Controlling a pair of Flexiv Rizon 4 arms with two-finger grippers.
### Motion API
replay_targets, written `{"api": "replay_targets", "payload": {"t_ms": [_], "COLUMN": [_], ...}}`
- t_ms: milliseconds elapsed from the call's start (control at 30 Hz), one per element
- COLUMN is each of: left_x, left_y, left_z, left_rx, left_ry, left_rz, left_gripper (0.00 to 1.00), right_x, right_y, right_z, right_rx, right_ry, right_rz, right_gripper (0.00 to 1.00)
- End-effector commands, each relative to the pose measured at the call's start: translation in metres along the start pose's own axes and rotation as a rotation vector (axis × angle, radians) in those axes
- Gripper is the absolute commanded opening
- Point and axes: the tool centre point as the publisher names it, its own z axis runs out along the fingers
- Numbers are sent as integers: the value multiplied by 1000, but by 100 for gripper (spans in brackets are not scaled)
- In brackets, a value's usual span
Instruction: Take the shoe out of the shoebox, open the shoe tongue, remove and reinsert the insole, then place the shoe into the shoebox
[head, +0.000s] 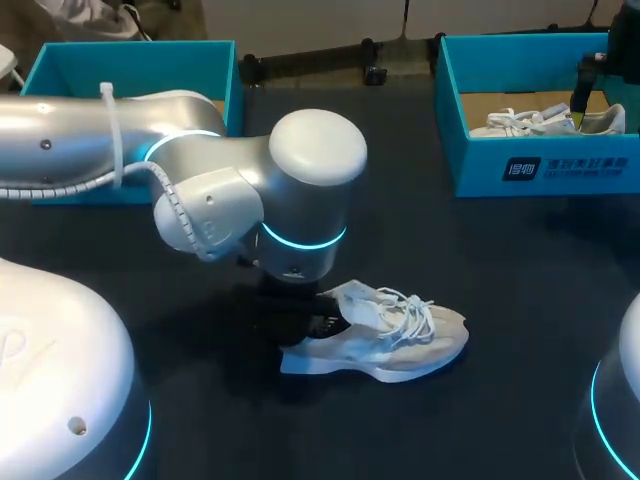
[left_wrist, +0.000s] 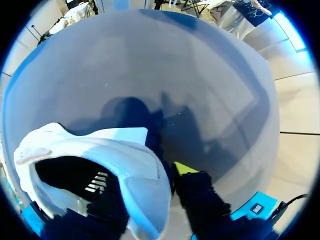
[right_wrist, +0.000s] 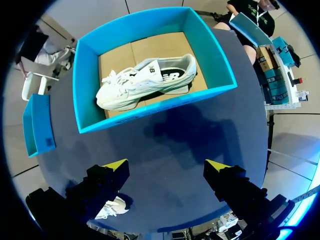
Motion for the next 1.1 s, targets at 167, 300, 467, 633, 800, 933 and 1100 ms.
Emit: {"api": "replay_targets", "payload": {"t_ms": [167,300,467,633,800,933,1100], "left_x": [19,31,48,68,85,100,100], "left_y": [-5,-8,-13,-23,-39,-45,-45], "left_z": [-40,-69,-103,-131,-144,-146,-146], "left_rx": [-29,6,79,178,216,291,291], "left_ry": [-91,-168,-285,-417,-509,-557,-557], "left_rz": [-22,-67,-159,-287,-406,-499,-499], "left_gripper": [100,100,100,100,100,100,100], "right_x": [0,0,0,0,0,0,0], "right_y": [-1,-1,-1,-1,-1,-1,-1], "right_z": [0,0,0,0,0,0,0], "right_rx": [-2,-2,-2,-2,-2,-2,-2], "right_ry": [-1,-1,-1,-1,-1,-1,-1], "right_rz": [1,1,1,1,1,1,1], "right_gripper": [100,100,100,100,100,100,100]}}
